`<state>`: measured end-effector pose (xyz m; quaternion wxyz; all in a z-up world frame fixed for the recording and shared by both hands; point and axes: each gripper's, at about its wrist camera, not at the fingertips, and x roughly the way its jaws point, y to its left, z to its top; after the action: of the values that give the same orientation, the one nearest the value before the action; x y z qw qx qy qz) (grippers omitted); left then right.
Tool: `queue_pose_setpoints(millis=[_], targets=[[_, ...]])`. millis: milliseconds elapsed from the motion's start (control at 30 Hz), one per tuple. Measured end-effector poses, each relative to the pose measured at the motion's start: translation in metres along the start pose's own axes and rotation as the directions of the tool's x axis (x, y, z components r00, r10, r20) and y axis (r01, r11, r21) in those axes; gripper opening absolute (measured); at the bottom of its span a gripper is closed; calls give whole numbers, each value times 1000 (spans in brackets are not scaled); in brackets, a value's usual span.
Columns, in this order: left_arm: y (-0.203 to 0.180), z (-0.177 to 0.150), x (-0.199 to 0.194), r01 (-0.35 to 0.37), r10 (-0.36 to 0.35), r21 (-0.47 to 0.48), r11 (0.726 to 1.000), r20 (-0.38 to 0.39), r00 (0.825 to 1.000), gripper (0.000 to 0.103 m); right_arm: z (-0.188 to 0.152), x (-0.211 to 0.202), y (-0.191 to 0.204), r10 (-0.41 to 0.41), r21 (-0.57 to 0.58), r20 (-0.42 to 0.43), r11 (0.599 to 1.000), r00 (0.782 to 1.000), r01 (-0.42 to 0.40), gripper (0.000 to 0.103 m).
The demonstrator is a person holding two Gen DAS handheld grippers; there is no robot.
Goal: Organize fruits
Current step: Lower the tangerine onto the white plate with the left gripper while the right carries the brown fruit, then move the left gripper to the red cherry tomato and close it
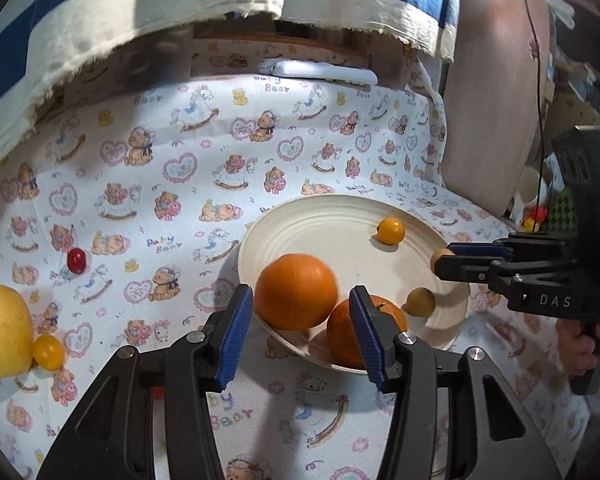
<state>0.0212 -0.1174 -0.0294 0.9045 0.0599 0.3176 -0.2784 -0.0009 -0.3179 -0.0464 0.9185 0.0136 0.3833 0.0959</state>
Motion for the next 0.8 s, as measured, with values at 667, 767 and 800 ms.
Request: queue_pose_setpoints(millis=[667, 767, 800], targets=[[9, 12, -61, -247, 247, -26, 969, 219, 944, 96, -1, -2, 1, -33, -13, 11, 999, 999, 33, 26], [13, 14, -70, -260, 264, -49, 964, 240, 934, 101, -1, -2, 1, -40, -8, 16, 999, 999, 40, 28], [15, 14, -73, -265, 270, -57, 963, 245, 931, 102, -1, -2, 0, -44, -7, 20, 999, 999, 44, 30]])
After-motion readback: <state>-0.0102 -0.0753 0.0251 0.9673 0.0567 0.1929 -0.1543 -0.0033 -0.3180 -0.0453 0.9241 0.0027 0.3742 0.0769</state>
